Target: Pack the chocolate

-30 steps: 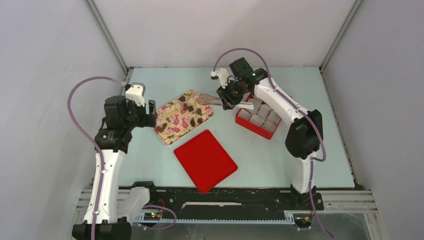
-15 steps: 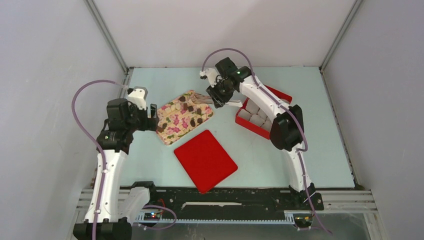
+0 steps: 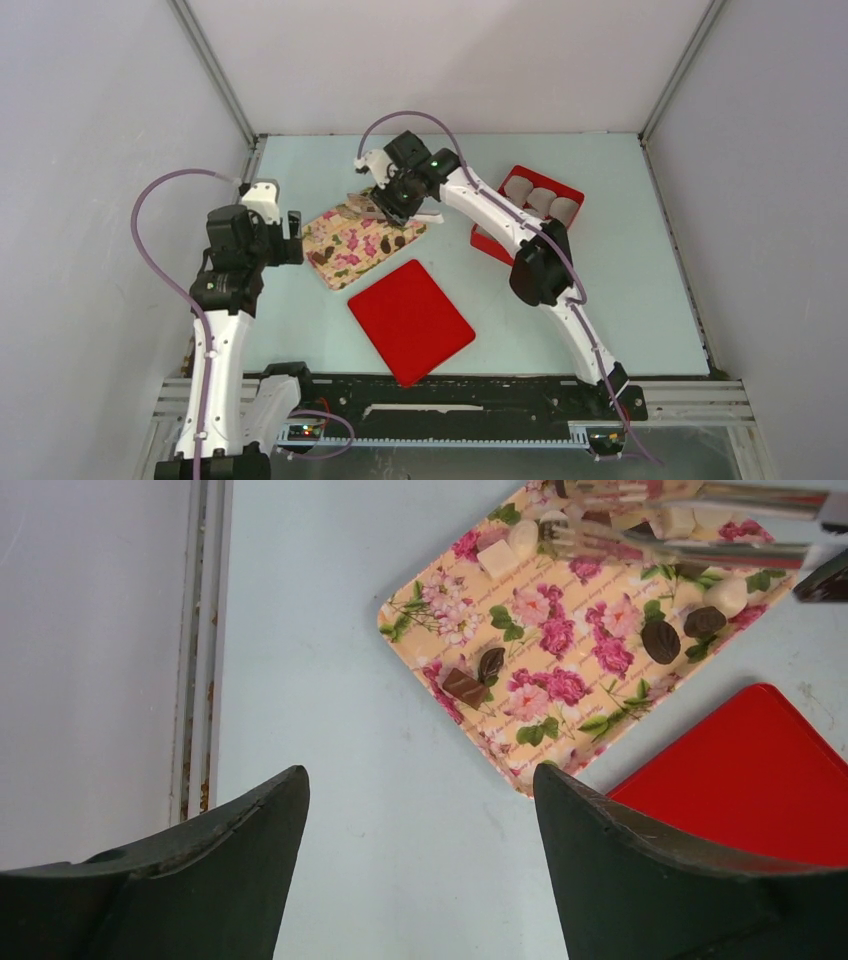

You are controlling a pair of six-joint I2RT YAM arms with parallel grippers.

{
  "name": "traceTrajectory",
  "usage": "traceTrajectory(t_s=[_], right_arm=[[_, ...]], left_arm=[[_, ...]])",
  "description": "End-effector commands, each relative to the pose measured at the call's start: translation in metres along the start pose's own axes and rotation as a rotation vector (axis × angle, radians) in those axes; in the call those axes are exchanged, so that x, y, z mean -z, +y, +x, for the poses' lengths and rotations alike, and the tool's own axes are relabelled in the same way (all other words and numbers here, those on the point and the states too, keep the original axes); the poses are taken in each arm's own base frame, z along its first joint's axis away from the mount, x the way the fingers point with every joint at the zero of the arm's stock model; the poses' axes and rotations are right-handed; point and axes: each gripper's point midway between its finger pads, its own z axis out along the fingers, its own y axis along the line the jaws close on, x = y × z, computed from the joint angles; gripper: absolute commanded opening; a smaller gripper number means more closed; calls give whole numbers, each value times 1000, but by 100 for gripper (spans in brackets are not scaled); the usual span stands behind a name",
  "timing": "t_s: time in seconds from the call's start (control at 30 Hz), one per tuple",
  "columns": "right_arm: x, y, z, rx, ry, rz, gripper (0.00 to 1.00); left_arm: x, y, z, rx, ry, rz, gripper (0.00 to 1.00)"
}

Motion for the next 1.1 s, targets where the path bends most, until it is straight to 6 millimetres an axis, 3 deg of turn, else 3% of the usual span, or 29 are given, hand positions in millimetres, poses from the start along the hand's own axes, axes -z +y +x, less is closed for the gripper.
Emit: traceTrajectory(t_s=[0.0,0.6,0.8,0.93,1.07], right_arm=[[-9,-9,-16,-15,-51,58,49],[-47,-12,-1,-24,-12,89,48],[-47,-12,-1,-12,-8,90,47],[-46,-7,0,-7,-5,65,38],[-31,-3,-7,-7,-19,61,34]], left_arm=[[0,4,1,1,-24,-13,87],[-2,4,3,16,-27,-6,88],[-2,3,2,20,-32,3,88],[-2,1,3,22,-35,11,88],[0,0,3,22,-39,15,89]])
